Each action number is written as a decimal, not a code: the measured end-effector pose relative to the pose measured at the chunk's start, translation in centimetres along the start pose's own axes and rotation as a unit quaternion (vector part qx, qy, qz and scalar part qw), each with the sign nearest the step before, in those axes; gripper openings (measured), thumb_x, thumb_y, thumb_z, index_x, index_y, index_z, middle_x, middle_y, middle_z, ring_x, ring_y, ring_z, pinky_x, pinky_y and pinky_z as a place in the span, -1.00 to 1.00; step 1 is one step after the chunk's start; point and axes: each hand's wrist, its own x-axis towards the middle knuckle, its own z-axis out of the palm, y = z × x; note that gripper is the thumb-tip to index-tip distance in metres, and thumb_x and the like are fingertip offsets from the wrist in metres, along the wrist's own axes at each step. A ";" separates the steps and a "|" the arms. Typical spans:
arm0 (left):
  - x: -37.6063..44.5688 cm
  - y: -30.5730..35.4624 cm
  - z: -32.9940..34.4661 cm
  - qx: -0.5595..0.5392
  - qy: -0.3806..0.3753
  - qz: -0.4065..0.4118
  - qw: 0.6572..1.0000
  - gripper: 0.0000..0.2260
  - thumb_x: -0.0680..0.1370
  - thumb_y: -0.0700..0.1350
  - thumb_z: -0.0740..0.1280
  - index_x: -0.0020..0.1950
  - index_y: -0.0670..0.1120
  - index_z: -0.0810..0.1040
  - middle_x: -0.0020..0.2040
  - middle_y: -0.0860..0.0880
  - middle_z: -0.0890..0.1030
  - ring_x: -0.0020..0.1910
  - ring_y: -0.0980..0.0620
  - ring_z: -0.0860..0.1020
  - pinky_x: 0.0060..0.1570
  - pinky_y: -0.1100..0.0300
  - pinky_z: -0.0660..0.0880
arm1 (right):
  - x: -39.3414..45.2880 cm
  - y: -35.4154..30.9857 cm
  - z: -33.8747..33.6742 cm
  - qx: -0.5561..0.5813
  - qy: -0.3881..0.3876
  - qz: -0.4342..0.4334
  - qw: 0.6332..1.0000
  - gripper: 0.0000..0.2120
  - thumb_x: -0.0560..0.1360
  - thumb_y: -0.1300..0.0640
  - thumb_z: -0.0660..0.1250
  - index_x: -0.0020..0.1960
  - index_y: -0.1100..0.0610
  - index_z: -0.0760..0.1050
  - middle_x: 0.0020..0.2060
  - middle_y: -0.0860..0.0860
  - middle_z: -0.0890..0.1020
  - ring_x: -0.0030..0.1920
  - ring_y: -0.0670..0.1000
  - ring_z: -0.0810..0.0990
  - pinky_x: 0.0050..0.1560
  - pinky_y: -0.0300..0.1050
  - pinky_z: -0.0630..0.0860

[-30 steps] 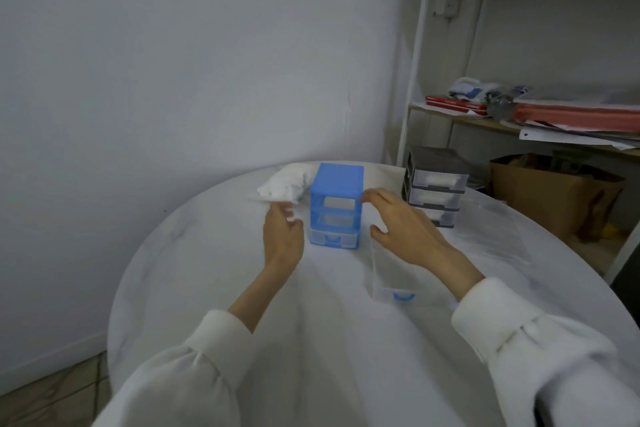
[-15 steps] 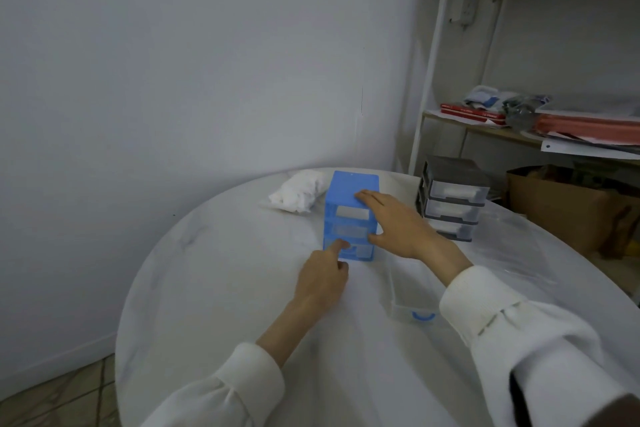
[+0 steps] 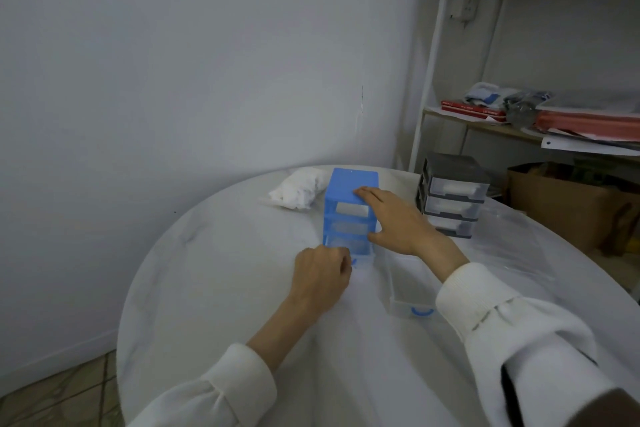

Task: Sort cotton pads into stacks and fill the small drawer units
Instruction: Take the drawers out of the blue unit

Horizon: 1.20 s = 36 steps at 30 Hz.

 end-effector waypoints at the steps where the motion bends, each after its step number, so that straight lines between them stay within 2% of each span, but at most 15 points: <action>1: -0.2 -0.2 -0.1 -0.023 0.029 0.012 0.999 -0.79 0.56 -0.06 0.20 -0.15 -0.10 0.57 -0.29 -0.08 0.60 -0.35 -0.07 0.52 -0.34 0.19 0.27 | 0.0 0.0 0.0 0.001 0.000 0.001 1.000 -0.26 0.46 0.17 0.34 0.52 0.07 0.02 0.50 -0.01 0.12 0.47 0.01 0.15 0.38 -0.05 0.28; 3: -0.6 -0.6 -0.1 -0.069 0.108 0.028 0.991 -0.81 0.45 -0.08 0.26 -0.35 -0.08 0.52 -0.50 -0.01 0.50 -0.54 -0.01 0.44 -0.46 0.29 0.17 | -0.1 -0.1 0.2 0.001 0.000 0.000 1.000 -0.26 0.47 0.17 0.34 0.52 0.07 0.01 0.51 -0.02 0.11 0.47 0.01 0.13 0.39 -0.07 0.26; 4: -0.6 -0.7 -0.3 -0.083 0.134 0.033 0.987 -0.84 0.40 -0.07 0.27 -0.35 -0.07 0.53 -0.50 0.03 0.50 -0.53 0.03 0.44 -0.43 0.31 0.17 | -0.1 -0.1 0.2 -0.001 0.000 0.000 1.000 -0.26 0.48 0.17 0.34 0.52 0.07 0.01 0.51 -0.02 0.10 0.47 0.01 0.13 0.39 -0.08 0.26; 5: -0.5 -0.7 -0.4 -0.094 0.122 0.042 0.987 -0.87 0.41 -0.07 0.27 -0.27 -0.06 0.57 -0.41 0.05 0.55 -0.43 0.05 0.50 -0.36 0.28 0.23 | -0.1 -0.2 0.2 -0.003 -0.001 0.001 1.000 -0.27 0.48 0.17 0.33 0.52 0.07 0.01 0.51 -0.02 0.10 0.47 0.01 0.12 0.39 -0.08 0.26; 6: -0.3 -0.6 -0.4 -0.096 0.086 0.046 0.991 -0.85 0.45 -0.06 0.28 -0.11 -0.05 0.62 -0.23 0.04 0.61 -0.25 0.04 0.55 -0.24 0.23 0.30 | -0.2 -0.2 0.3 -0.005 -0.002 0.002 1.000 -0.28 0.48 0.18 0.33 0.52 0.07 0.01 0.51 -0.02 0.10 0.47 0.01 0.13 0.39 -0.07 0.27; 8: 0.0 -0.7 0.0 -0.087 -0.004 0.052 0.995 -0.74 0.55 -0.04 0.25 0.20 -0.03 0.55 0.12 0.03 0.56 0.11 0.03 0.48 0.02 0.15 0.34 | -0.1 -0.2 0.3 -0.015 0.001 0.001 1.000 -0.31 0.51 0.19 0.30 0.52 0.08 0.02 0.51 -0.01 0.11 0.47 0.02 0.14 0.37 -0.04 0.29; 9: 0.1 -0.8 0.2 -0.082 -0.032 0.054 0.995 -0.73 0.58 -0.04 0.22 0.26 -0.01 0.52 0.19 0.04 0.54 0.18 0.03 0.45 0.10 0.15 0.32 | -0.1 -0.2 0.3 -0.025 0.004 0.001 1.000 -0.35 0.53 0.20 0.26 0.52 0.09 0.01 0.51 -0.01 0.11 0.47 0.02 0.14 0.36 -0.02 0.31; 13: -0.1 -1.0 0.5 -0.139 -0.062 0.027 0.988 -0.77 0.59 -0.12 0.21 0.16 -0.01 0.60 0.10 0.02 0.63 0.09 0.02 0.54 0.12 0.12 0.42 | 0.3 -0.1 0.3 -0.098 0.024 0.006 0.995 -0.48 0.62 0.22 0.05 0.53 0.10 -0.02 0.51 0.02 0.10 0.47 0.04 0.17 0.33 -0.04 0.34; 17: 0.0 -0.8 0.1 -0.205 -0.096 0.012 0.974 -0.80 0.58 -0.15 0.25 0.11 -0.05 0.65 0.05 0.01 0.66 0.05 0.05 0.57 0.13 0.14 0.46 | 0.3 0.8 0.1 -0.120 0.021 0.024 0.992 -0.42 0.60 0.33 0.07 0.54 0.11 -0.07 0.52 0.03 0.05 0.49 0.03 0.11 0.32 -0.07 0.31; 20: -0.2 -0.6 -0.2 -0.231 -0.112 0.021 0.966 -0.81 0.57 -0.15 0.28 0.11 -0.05 0.65 0.04 0.02 0.67 0.04 0.08 0.58 0.12 0.25 0.45 | 0.1 1.5 -0.1 -0.106 0.016 0.031 0.994 -0.36 0.56 0.41 0.07 0.54 0.12 -0.10 0.53 0.04 0.02 0.50 0.04 0.07 0.37 -0.10 0.24; 22: -0.4 -0.7 -0.4 -0.245 -0.121 0.028 0.962 -0.81 0.57 -0.16 0.29 0.11 -0.05 0.65 0.03 0.02 0.67 0.04 0.11 0.58 0.09 0.34 0.43 | 0.1 1.9 -0.2 -0.104 0.012 0.030 0.994 -0.34 0.55 0.42 0.07 0.54 0.13 -0.12 0.53 0.05 0.00 0.51 0.04 0.06 0.39 -0.11 0.20; 29: -1.0 -0.5 -1.5 -0.235 -0.143 0.053 0.960 -0.81 0.55 -0.20 0.30 0.08 -0.07 0.66 0.02 0.01 0.67 0.00 0.10 0.59 -0.01 0.43 0.41 | 0.5 2.9 -0.4 -0.108 0.004 0.038 0.993 -0.34 0.55 0.42 0.08 0.54 0.11 -0.10 0.53 0.05 0.01 0.50 0.05 0.08 0.41 -0.05 0.25; 34: -1.7 -0.2 -2.2 -0.237 -0.160 0.057 0.957 -0.82 0.54 -0.18 0.32 0.09 -0.07 0.66 0.03 0.04 0.67 0.01 0.14 0.60 0.03 0.44 0.45 | 0.8 3.9 0.0 -0.098 0.002 0.052 0.994 -0.33 0.55 0.40 0.10 0.54 0.10 -0.12 0.53 0.04 -0.02 0.50 0.05 0.09 0.36 -0.04 0.34; 36: -1.8 -0.1 -2.5 -0.240 -0.170 0.052 0.954 -0.80 0.54 -0.15 0.34 0.13 -0.05 0.64 0.02 0.04 0.67 0.03 0.15 0.60 0.16 0.39 0.41 | 0.8 4.2 0.1 -0.100 -0.006 0.053 0.994 -0.32 0.54 0.41 0.09 0.54 0.11 -0.14 0.53 0.04 -0.05 0.51 0.05 0.05 0.36 -0.07 0.31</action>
